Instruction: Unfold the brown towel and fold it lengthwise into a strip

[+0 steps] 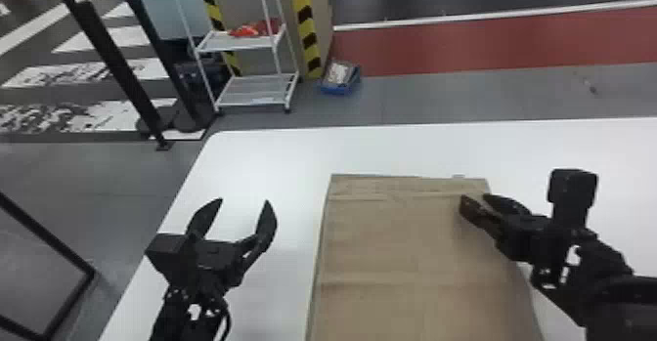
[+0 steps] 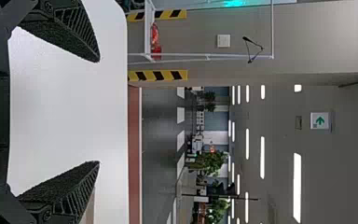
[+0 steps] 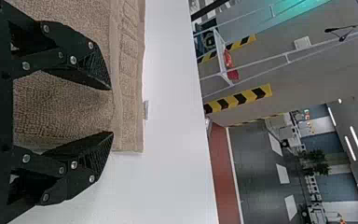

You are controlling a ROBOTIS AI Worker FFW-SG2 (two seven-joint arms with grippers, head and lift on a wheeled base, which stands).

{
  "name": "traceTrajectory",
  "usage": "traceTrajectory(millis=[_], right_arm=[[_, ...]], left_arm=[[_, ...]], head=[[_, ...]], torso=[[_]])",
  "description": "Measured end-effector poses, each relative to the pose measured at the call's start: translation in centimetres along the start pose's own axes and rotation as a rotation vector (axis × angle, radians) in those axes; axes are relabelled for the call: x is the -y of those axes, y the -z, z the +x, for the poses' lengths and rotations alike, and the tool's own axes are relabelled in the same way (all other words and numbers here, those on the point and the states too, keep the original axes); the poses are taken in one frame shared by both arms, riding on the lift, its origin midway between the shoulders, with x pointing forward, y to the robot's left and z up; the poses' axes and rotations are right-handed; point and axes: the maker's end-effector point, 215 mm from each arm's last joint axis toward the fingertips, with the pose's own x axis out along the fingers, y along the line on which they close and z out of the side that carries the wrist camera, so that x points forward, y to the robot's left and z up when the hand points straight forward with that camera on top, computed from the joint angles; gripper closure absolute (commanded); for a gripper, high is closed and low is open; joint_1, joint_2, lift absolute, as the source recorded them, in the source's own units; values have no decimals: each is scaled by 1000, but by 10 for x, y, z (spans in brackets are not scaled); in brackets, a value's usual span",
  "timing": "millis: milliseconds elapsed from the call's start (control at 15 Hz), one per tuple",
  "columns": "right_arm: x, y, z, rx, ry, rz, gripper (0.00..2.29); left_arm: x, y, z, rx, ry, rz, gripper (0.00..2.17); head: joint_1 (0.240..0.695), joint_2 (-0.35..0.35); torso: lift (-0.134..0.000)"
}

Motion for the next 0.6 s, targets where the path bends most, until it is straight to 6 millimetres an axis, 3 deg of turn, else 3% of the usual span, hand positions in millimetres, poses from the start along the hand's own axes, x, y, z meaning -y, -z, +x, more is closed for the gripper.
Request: traceTrajectory(millis=[467,600], right_arm=[[4,-2,-3,10,13,1,738],[3,-2,-3,10,13,0,903]], left_arm=[[0,0,0,-1,3,2,103],[1,-1,1,0,5,2,103]], head=[[695,235],[695,234]], torso=[[-125],[-125]])
